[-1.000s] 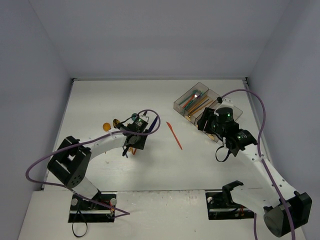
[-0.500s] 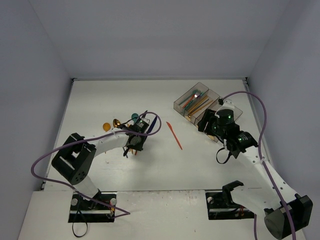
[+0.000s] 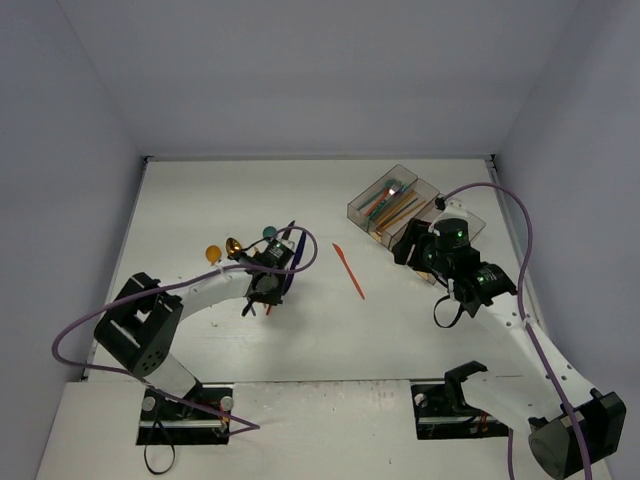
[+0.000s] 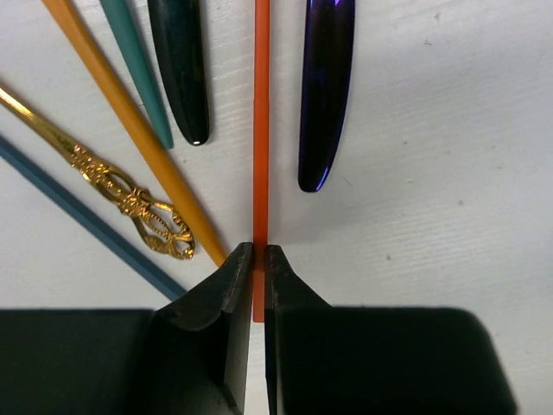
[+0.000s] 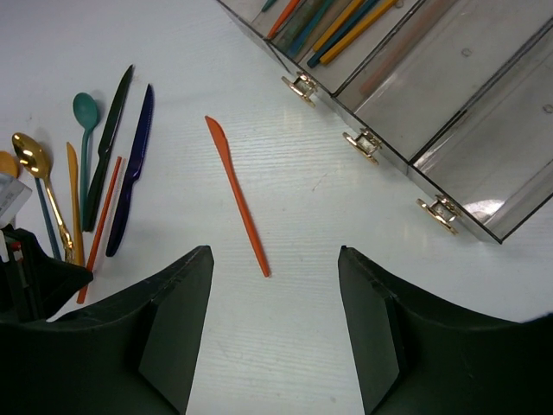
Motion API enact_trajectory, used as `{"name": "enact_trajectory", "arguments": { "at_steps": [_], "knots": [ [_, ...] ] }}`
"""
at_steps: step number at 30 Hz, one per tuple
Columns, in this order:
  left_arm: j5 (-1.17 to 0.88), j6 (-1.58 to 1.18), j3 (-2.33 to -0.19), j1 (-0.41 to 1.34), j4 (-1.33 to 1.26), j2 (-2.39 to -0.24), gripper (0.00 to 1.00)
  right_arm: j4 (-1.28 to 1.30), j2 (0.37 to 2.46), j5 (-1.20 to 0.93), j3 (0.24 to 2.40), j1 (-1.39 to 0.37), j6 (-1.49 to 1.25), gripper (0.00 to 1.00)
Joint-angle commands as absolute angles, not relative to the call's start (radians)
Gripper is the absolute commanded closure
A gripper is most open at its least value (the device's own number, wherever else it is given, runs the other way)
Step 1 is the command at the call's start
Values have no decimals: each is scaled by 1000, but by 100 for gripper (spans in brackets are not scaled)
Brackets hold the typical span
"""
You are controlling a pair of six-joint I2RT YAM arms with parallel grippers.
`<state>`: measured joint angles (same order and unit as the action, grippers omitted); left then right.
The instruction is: Sort the eating utensils into containers
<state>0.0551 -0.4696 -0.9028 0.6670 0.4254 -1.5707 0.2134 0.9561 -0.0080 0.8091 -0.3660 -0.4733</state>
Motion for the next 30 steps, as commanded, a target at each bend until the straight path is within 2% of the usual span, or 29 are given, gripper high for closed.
{"name": "enact_trajectory", "arguments": {
  "at_steps": [1,8,18,30],
  "knots": [
    [45,-481,-940,671,443,-1421,100,176,975,-100,861,-366,-485,43],
    [-76,-484,-1010,679,344,-1268,100,82,988,-226,909,-398,-541,30],
    [-199,-605,-1130,701,166,-1244,100,-92,1104,-316,1011,-479,-616,17],
    [-236,-668,-1201,739,85,-1294,100,-179,1219,-313,1067,-553,-633,20]
  ]
}}
